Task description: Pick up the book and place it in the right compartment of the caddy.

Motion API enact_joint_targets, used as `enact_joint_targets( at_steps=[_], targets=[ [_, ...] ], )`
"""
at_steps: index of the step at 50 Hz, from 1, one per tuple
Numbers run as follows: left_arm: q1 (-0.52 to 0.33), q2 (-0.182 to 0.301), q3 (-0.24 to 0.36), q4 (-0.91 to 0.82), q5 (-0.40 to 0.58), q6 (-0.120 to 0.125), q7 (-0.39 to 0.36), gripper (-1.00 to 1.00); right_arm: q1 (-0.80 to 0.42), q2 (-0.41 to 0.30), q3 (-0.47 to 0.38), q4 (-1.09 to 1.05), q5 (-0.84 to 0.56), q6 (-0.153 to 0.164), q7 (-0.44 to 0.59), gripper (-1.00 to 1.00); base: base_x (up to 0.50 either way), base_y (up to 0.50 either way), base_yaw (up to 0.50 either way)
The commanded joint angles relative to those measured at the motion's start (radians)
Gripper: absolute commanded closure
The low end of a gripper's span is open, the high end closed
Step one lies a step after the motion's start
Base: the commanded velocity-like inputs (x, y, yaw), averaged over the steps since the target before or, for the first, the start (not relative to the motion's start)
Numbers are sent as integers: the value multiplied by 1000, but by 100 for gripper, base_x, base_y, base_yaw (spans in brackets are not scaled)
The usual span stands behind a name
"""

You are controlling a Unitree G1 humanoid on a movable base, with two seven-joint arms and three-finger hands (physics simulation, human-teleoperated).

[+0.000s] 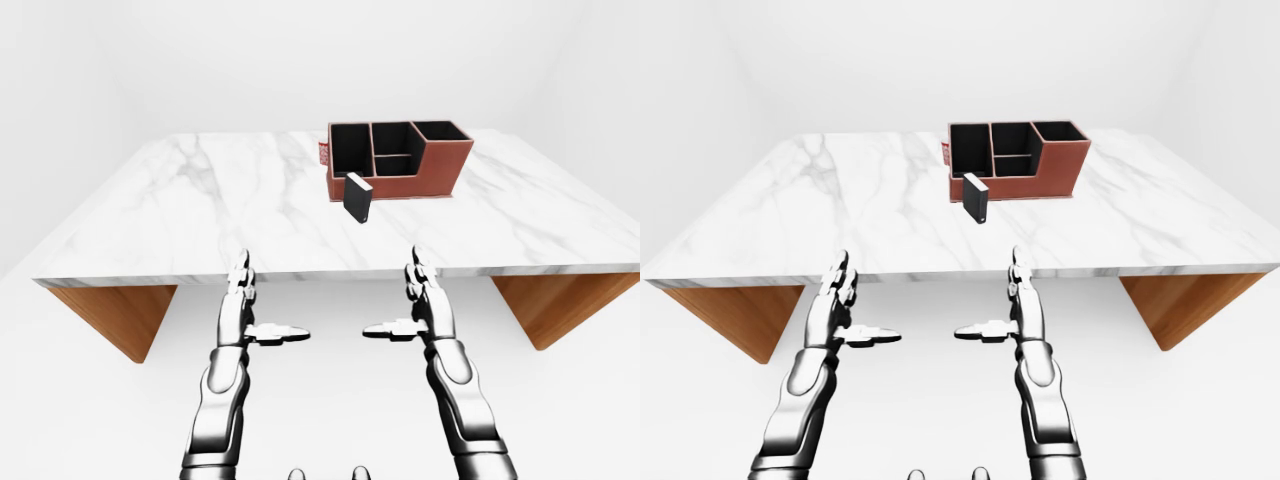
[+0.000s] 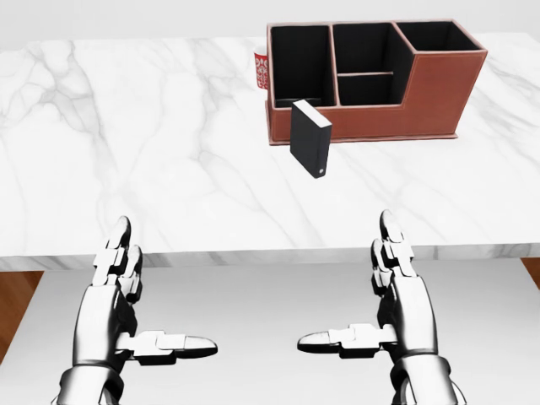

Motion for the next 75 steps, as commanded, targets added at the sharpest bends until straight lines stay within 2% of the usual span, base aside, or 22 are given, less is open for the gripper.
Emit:
enact_joint_targets(
  at_steps=[1, 5, 8, 9, 14, 16, 21, 22, 24, 26, 33, 43, 49, 53, 58, 60, 64, 75],
  targets=[
    [4, 10, 20, -12, -9, 8, -22, -100, -5, -14, -26, 14, 18, -4, 27, -100, 0, 0, 0],
    [3, 10, 20, -6, -9, 3, -22, -100, -6, -14, -27, 14, 20, -2, 30, -100, 0, 0, 0],
    [5, 9, 18, -13, -8, 8, -21, -100, -7, -14, -27, 16, 22, -1, 30, -100, 0, 0, 0],
    [4, 9, 18, -5, -7, 0, -21, -100, -6, -13, -27, 15, 22, 0, 30, -100, 0, 0, 0],
    [8, 9, 17, -17, -7, 10, -22, -100, -7, -14, -27, 16, 25, 1, 31, -100, 0, 0, 0],
    [4, 9, 18, 4, -7, -6, -23, -100, -7, -13, -27, 16, 26, 4, 31, -100, 0, 0, 0],
    [3, 10, 20, 8, -8, -9, -24, -100, -5, -13, -25, 15, 24, 7, 29, -100, 0, -4, 0],
    [3, 10, 20, 8, -8, -9, -24, -100, -5, -13, -25, 15, 24, 7, 29, -100, 0, -18, 0],
    [6, 11, 19, -13, -8, 8, -24, -100, -5, -13, -26, 11, 25, 10, 29, -100, 0, -17, 0],
    [5, 10, 20, -3, -8, -1, -25, -100, -8, -13, -27, 17, 25, 8, 29, -100, 0, -17, 0],
    [-1, 11, 21, 9, -7, -7, -26, -100, -6, -13, -21, 15, 17, 6, 29, -100, 0, -9, 0],
    [2, 10, 19, -3, -6, 3, -24, -100, -8, -13, -20, 13, 12, 17, 30, -100, 0, 0, 0],
    [1, 10, 19, -3, -6, 6, -23, -100, -14, -13, -20, 30, 4, 9, 25, -100, 27, -4, 0],
    [-2, 11, 21, 12, -7, -6, -24, -100, -13, -13, -22, 30, 7, 9, 24, -100, 32, -5, 0],
    [3, 10, 18, -3, -6, 3, -23, -100, -10, -13, -21, 31, 8, 6, 27, -100, 38, -8, 0],
    [2, 10, 19, 7, -6, -6, -24, -100, -10, -13, -21, 30, 9, 7, 28, -100, 39, -16, 0],
    [3, 10, 17, -2, -5, 2, -23, -100, -10, -13, -21, 32, 10, 3, 30, -100, 39, -23, 0],
    [3, 10, 17, -5, -5, 5, -24, -100, -5, -12, -15, 24, -4, 4, 27, -100, 39, -12, 0]
  ],
)
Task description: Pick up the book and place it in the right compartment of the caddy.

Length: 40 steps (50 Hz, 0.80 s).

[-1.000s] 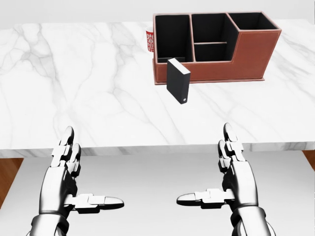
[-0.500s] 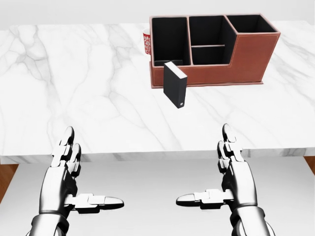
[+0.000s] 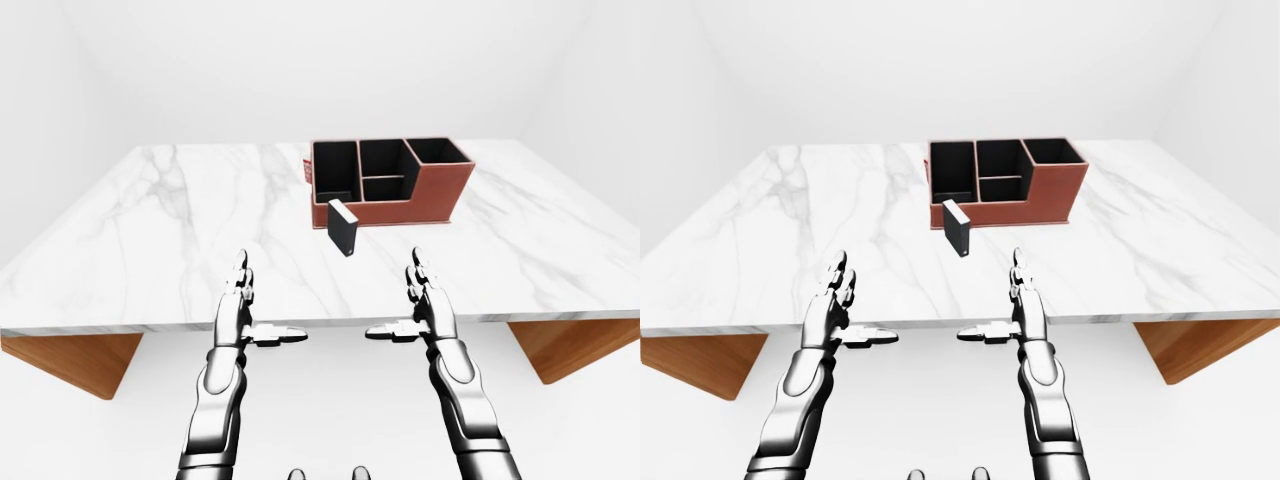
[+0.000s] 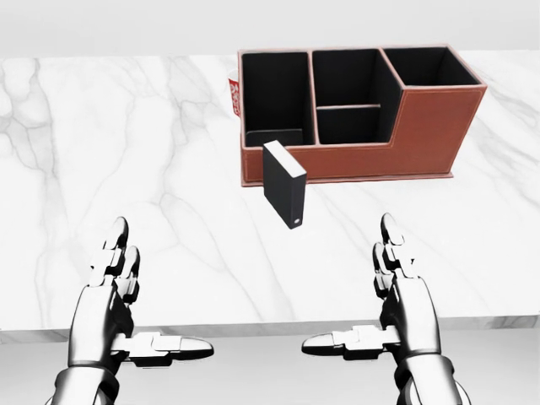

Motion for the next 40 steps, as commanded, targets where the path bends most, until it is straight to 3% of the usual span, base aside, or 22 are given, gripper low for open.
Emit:
enact_joint_targets(
  at_steps=[1, 23, 40],
  targets=[
    [1, 1, 1, -1, 0, 0, 0, -100, 2, 1, 4, -3, -10, -1, -1, -100, 39, 0, 0],
    [5, -1, -6, -3, 7, 2, -1, -100, -3, 1, 6, 24, -21, -15, -2, -100, 39, 0, 0],
    [7, -2, -7, -9, 10, 6, 1, -100, -6, 1, 6, 30, -22, -8, -1, -100, 39, 0, 0]
  ],
)
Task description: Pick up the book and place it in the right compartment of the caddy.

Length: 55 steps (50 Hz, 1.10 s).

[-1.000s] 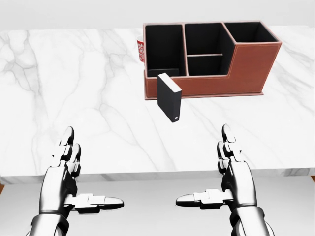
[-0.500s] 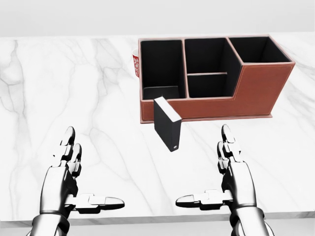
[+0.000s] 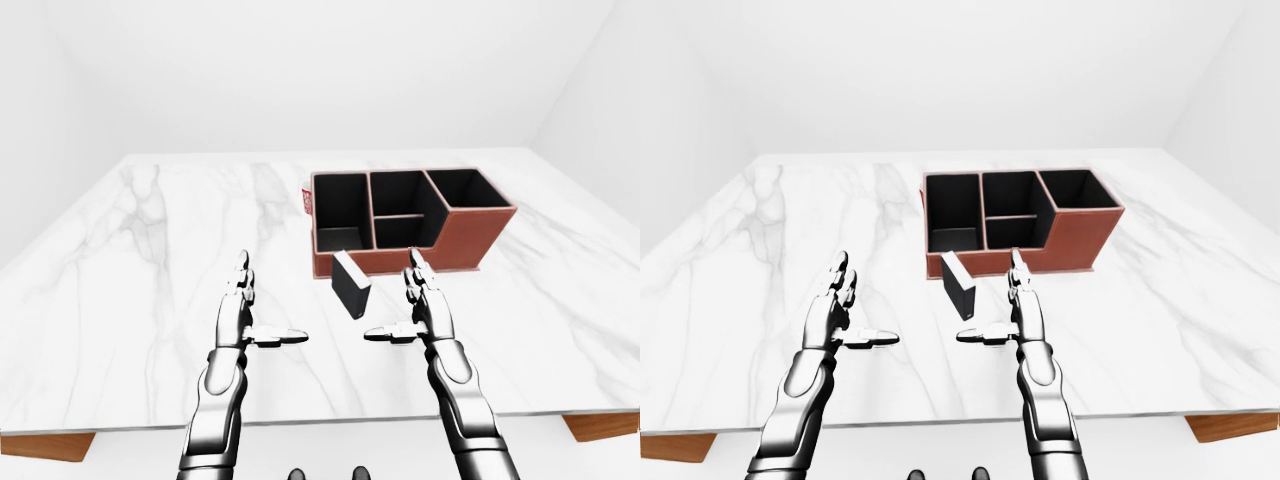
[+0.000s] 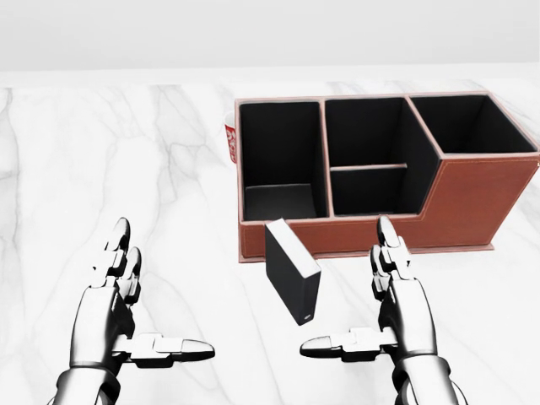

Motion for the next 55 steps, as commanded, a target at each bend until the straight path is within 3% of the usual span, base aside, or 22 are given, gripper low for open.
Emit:
enact_joint_targets(
  at_steps=[1, 29, 41, 46, 47, 48, 49, 52, 55],
  targets=[
    [3, -1, -2, -9, 2, 6, 2, -100, 0, 0, 1, 1, -2, 4, 0, -100, 40, 0, 0],
    [-4, 0, 0, 7, 2, -1, 1, -100, -1, 2, 4, 0, -5, 10, -2, -100, 39, 0, 0],
    [-1, -2, 2, -11, -15, 1, -1, -100, 8, 4, 13, -5, -9, 7, 15, -100, 1, 0, 0],
    [1, -1, 1, 4, -20, -30, -10, -100, 9, 4, 13, -9, -8, 10, 16, -100, 0, 0, 0],
    [1, 0, 0, 3, -17, -28, -9, -100, 10, 4, 13, -11, -8, 12, 16, -100, 0, 0, 0],
    [3, 0, -5, -5, -4, -2, -2, -100, 7, 4, 13, 1, -9, 6, 16, -100, 0, 0, 0],
    [8, 0, -6, -17, -7, 1, -8, -100, 6, 4, 12, 0, -8, 7, 16, -100, 0, 0, 0],
    [8, -3, 2, -18, -25, -17, -18, -100, 4, 3, 11, 0, -8, 8, 15, -100, 0, 0, 0],
    [6, -1, 2, -14, -17, -18, -12, -100, 6, 3, 12, -4, -9, 11, 15, -100, 0, 0, 0]
  ],
)
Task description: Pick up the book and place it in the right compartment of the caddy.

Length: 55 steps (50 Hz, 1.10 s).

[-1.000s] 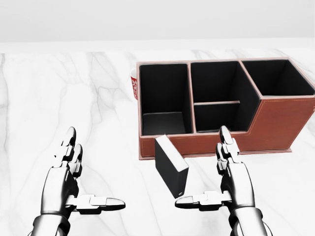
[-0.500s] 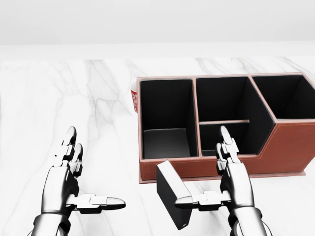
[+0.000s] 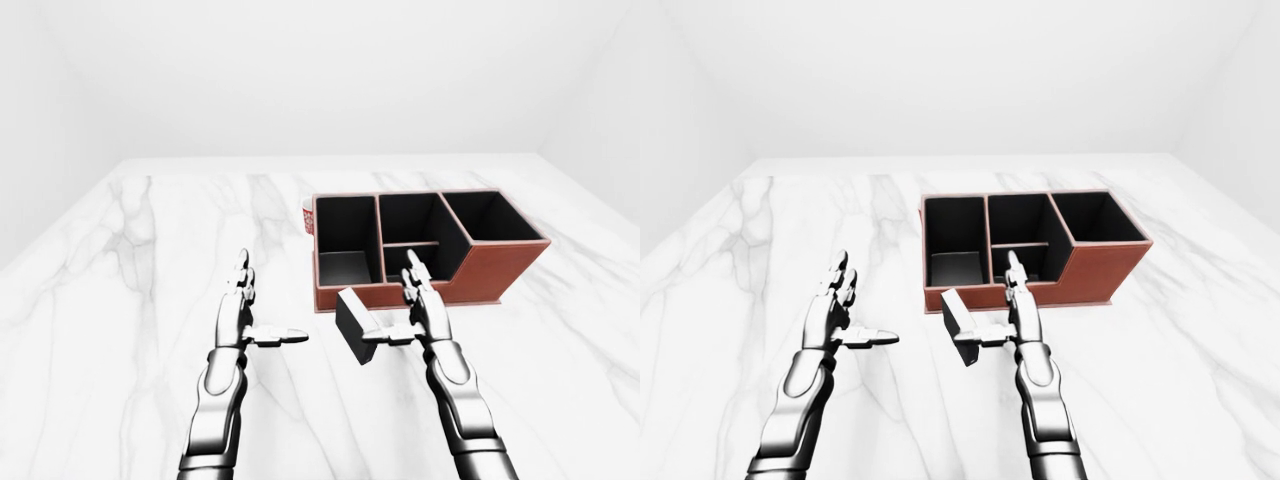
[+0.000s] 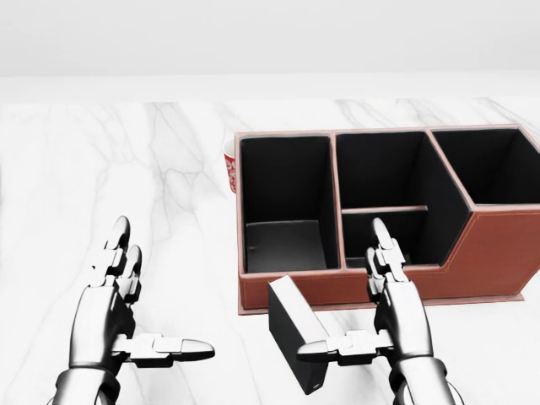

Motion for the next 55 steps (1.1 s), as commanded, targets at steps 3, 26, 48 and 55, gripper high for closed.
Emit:
enact_joint_targets(
  at_steps=[3, 26, 48, 55],
  targets=[
    [4, 0, 1, -6, -4, -9, -3, -100, 1, 0, 1, 1, -3, 3, 0, -100, 0, 0, 0],
    [-4, 1, 3, 19, -2, -26, -1, -100, -36, -6, 20, 178, -96, -1, -19, -100, 0, 0, 0],
    [0, 0, -1, 10, -1, -22, -2, -100, -32, -3, 33, 202, -129, 9, -6, -100, 0, 0, 0],
    [1, 0, -1, 3, 0, -17, -3, -100, -41, -4, 34, 240, -141, -3, -5, -100, 0, 0, 0]
  ],
)
